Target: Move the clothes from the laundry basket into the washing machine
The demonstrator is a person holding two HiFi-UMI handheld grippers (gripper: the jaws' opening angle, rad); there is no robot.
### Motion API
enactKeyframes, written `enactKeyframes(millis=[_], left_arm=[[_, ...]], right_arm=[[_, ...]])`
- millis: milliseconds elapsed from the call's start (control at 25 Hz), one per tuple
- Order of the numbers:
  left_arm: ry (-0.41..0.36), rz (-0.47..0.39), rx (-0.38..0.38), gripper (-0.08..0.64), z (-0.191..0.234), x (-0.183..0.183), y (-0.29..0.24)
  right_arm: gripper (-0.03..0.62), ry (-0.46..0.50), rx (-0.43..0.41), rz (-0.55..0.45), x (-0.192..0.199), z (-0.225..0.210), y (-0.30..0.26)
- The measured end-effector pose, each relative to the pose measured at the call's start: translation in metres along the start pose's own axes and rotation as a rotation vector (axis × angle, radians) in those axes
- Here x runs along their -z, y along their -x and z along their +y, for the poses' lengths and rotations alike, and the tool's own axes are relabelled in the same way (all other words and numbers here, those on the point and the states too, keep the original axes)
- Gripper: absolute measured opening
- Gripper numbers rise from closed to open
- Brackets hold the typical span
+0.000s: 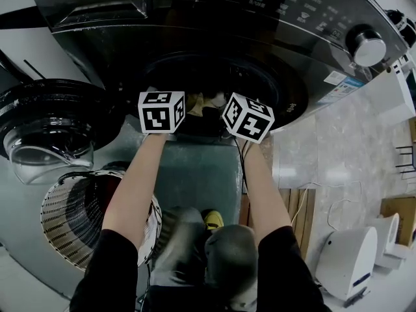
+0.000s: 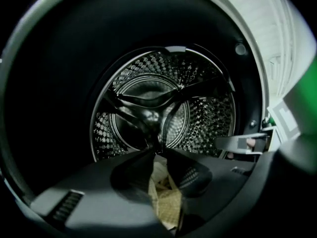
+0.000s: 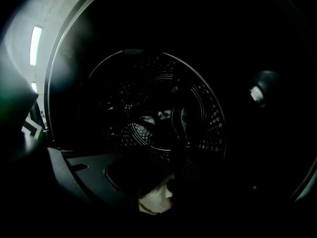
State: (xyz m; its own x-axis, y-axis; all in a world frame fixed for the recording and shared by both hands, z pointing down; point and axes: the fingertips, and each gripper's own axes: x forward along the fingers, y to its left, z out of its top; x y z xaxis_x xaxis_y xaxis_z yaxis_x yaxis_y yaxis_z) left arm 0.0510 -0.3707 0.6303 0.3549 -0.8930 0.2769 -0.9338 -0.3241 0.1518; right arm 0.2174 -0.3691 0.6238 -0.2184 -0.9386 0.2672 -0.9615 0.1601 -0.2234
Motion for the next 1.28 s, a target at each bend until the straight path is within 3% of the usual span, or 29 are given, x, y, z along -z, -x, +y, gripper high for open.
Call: enactKeyframes(millis=[160, 240, 480, 680, 840, 1280], left_arm=[[0.008, -0.012, 0.009, 0.013, -0.003, -0.001, 0.007], [-0.003, -0.016, 0.019, 0.012, -0.006, -0.002, 0.01], [-0.022, -0.039, 0.024, 0.012, -0.014, -0.009, 0.019], [-0.087, -0.034, 0.03, 0.011, -0.025, -0.016, 0.036], [-0.068, -0.034, 0.03, 0.011, -0.032, -0.028, 0.055], [-0.044, 0.066, 0.023, 0.011, -0.048, -0.061, 0.125]], right_arm=[[0.066, 0.027, -0.003, 0.004, -0.001, -0.001, 0.006], [0.005, 0.03, 0.0, 0.007, -0.001, -0.002, 0.01], [0.004, 0.102, -0.046, -0.001, -0.004, 0.008, 0.022], [0.003, 0.116, -0.077, 0.01, -0.011, 0.013, 0.039], [0.003, 0.19, -0.081, 0.007, -0.024, 0.017, 0.06], [0.003, 0.169, -0.098, 0.094, -0.059, 0.045, 0.124]])
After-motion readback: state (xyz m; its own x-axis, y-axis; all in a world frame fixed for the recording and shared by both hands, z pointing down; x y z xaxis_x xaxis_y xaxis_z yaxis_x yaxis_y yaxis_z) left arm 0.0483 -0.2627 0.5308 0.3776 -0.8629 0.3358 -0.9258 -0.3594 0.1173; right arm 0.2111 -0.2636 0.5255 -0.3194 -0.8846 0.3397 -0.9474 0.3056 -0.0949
